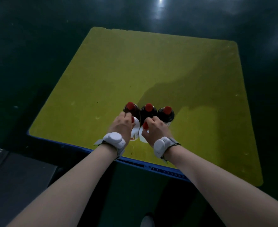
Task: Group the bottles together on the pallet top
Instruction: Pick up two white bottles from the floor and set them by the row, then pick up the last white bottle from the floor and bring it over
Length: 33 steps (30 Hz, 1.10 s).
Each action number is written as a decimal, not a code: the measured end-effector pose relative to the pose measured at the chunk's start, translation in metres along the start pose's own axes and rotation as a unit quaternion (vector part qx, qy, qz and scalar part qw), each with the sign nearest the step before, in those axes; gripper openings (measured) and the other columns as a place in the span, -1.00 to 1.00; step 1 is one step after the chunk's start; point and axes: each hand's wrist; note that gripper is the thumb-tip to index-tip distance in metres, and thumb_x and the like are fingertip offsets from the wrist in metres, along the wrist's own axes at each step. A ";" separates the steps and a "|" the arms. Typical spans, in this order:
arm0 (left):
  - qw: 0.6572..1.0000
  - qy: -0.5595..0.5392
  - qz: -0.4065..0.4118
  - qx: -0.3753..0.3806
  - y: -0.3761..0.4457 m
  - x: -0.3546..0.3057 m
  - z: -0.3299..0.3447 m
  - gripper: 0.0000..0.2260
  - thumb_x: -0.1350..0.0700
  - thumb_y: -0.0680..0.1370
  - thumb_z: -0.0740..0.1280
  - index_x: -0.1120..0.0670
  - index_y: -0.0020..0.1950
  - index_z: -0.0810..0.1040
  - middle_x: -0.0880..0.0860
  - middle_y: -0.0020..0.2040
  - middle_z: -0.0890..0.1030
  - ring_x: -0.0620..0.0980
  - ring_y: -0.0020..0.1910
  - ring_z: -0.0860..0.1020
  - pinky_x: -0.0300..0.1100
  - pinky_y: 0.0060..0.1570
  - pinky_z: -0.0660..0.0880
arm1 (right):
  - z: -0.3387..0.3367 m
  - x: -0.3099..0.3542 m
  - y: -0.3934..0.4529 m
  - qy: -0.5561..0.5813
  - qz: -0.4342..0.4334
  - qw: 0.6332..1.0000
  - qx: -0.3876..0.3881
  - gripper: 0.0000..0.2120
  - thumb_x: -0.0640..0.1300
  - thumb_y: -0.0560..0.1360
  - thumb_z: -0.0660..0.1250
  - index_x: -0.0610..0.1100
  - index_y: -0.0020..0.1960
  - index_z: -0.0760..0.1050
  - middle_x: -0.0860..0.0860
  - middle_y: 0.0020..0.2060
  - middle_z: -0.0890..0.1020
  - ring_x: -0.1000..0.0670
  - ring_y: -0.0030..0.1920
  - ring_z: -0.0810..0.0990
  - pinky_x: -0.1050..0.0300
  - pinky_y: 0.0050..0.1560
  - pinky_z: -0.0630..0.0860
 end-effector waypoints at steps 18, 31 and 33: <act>0.995 0.036 0.025 -0.084 -0.030 -0.019 -0.009 -0.64 0.09 0.58 0.44 0.15 0.36 0.55 0.18 0.21 0.57 0.23 0.12 0.58 0.08 -0.04 0.61 | 0.002 -0.027 -0.017 0.018 0.018 0.999 -0.020 -0.71 -0.01 0.54 0.41 -0.09 0.20 0.47 -0.08 -0.03 0.59 -0.17 -0.11 0.64 0.08 -0.27 0.49; 0.965 0.011 0.259 -0.029 -0.072 -0.247 0.075 -0.78 0.15 0.53 0.45 0.14 0.17 0.69 0.17 0.07 0.66 0.26 0.01 0.63 0.10 -0.09 0.62 | -0.061 -0.219 -0.155 0.030 0.125 0.990 -0.049 -0.75 0.03 0.59 0.33 -0.11 0.16 0.56 -0.12 0.02 0.63 -0.21 -0.01 0.62 0.01 -0.17 0.57; 0.957 -0.019 0.291 0.000 -0.089 -0.303 0.107 -0.77 0.15 0.54 0.45 0.13 0.19 0.67 0.16 0.07 0.65 0.24 0.00 0.62 0.08 -0.12 0.61 | -0.070 -0.268 -0.192 0.021 0.143 0.989 -0.040 -0.79 -0.02 0.58 0.34 -0.12 0.14 0.55 -0.12 0.01 0.61 -0.19 0.01 0.61 0.04 -0.19 0.49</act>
Point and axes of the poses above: each hand's wrist, its own y-axis towards the middle knuckle, its own z-axis out of the palm, x = y × z
